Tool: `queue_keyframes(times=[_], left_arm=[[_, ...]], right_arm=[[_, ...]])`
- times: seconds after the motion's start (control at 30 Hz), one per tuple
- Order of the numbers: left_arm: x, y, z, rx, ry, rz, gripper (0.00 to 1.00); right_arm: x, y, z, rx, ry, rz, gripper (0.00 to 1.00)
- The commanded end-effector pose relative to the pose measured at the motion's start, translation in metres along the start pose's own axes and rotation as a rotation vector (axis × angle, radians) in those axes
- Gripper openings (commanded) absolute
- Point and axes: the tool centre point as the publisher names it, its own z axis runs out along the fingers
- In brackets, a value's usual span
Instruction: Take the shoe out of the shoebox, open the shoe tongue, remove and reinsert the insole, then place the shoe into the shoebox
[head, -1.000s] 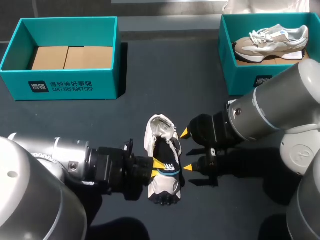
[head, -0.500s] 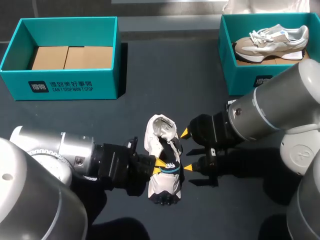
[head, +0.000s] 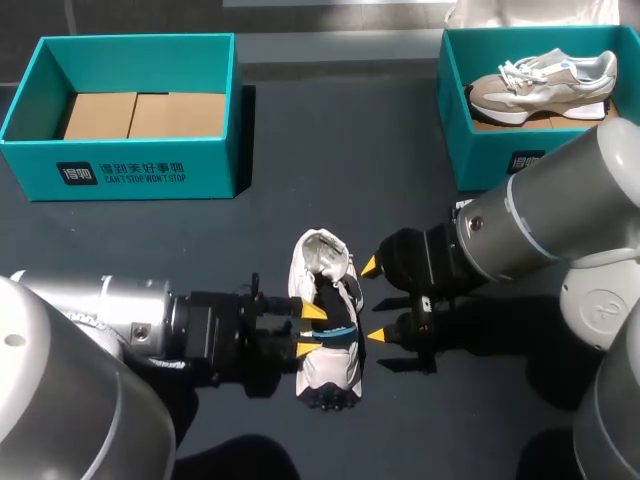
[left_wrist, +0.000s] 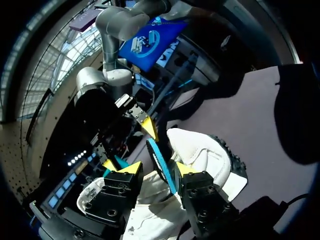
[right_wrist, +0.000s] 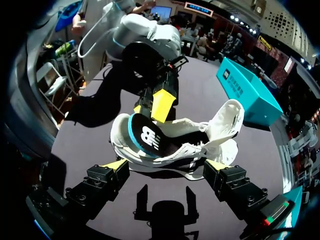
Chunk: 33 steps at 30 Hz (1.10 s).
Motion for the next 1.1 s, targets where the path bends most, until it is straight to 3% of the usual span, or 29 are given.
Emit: queue_keyframes(times=[0.03, 0.2, 0.4, 0.83, 1.1], left_arm=[[0.0, -0.011, -0.003, 0.005, -0.012, 0.005, 0.38], [-0.001, -0.014, 0.002, 0.029, -0.016, -0.009, 0.31], [0.007, -0.016, 0.007, 0.033, 0.018, -0.022, 0.0], [-0.01, -0.032, -0.005, 0.062, -0.024, 0.017, 0.0], [-0.013, -0.037, -0.008, 0.095, 0.021, 0.014, 0.0]], right_arm=[[0.002, 0.0, 0.0, 0.0, -0.003, 0.0, 1.0], [0.002, 0.0, 0.0, 0.0, -0.003, 0.0, 1.0], [0.002, 0.0, 0.0, 0.0, -0.003, 0.0, 1.0], [0.002, 0.0, 0.0, 0.0, -0.003, 0.0, 1.0], [0.002, 0.0, 0.0, 0.0, -0.003, 0.0, 1.0]])
